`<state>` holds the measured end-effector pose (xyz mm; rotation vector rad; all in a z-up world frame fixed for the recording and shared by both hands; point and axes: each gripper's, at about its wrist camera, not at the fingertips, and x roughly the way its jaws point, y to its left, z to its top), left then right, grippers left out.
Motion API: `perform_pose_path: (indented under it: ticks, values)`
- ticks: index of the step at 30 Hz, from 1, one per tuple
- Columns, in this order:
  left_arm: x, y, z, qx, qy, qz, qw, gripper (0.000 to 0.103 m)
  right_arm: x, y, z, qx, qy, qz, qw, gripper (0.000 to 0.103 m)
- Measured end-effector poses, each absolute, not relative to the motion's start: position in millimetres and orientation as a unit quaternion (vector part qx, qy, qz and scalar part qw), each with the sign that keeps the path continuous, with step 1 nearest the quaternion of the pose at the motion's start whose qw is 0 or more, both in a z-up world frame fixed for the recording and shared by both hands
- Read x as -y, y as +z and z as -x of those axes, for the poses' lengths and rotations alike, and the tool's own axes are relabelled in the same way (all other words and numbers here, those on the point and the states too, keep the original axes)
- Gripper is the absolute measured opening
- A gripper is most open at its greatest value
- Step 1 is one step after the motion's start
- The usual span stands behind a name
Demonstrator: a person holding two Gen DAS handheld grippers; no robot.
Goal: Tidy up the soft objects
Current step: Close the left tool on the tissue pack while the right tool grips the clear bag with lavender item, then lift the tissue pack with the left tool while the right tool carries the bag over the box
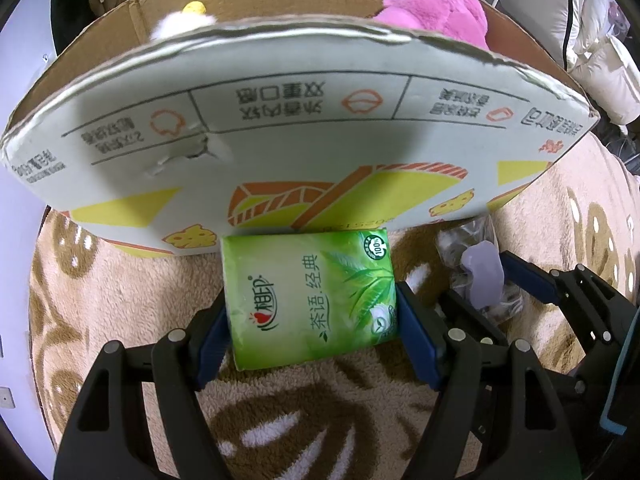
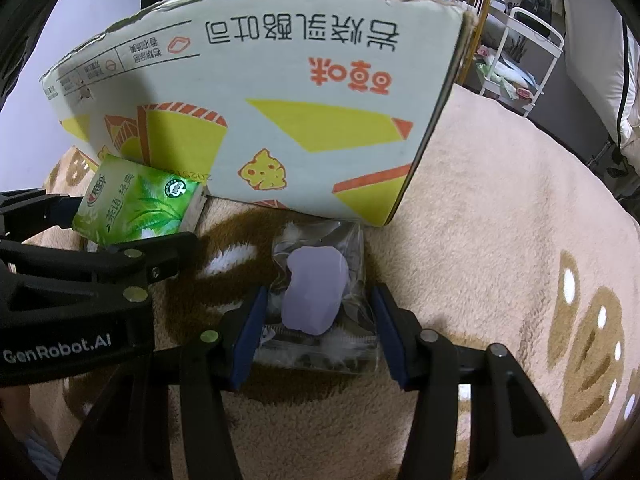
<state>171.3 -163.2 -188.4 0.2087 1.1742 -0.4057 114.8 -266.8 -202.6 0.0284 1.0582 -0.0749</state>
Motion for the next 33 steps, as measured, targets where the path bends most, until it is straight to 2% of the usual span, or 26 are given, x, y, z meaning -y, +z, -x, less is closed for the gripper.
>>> perform_pose_path:
  ticks: [15,26,33]
  values:
    - [155.0,-177.5,-154.2,-0.539,-0.172,-0.110,0.817,0.074,284.5,-190.0,-105.0,-0.511,-0.029,-0.059,0.857,0.056]
    - [144.3,-138.8,-130.1,-0.511,-0.152,-0.098,0.840,0.074,288.1,-166.4,-87.5,-0.495,-0.029,-0.068,0.866,0.056]
    - [127.7,-96.2,-107.3,-0.456,-0.149,-0.082,0.874,0.074,292.3,-128.9,-75.2,-0.453,-0.027,-0.072,0.888,0.056]
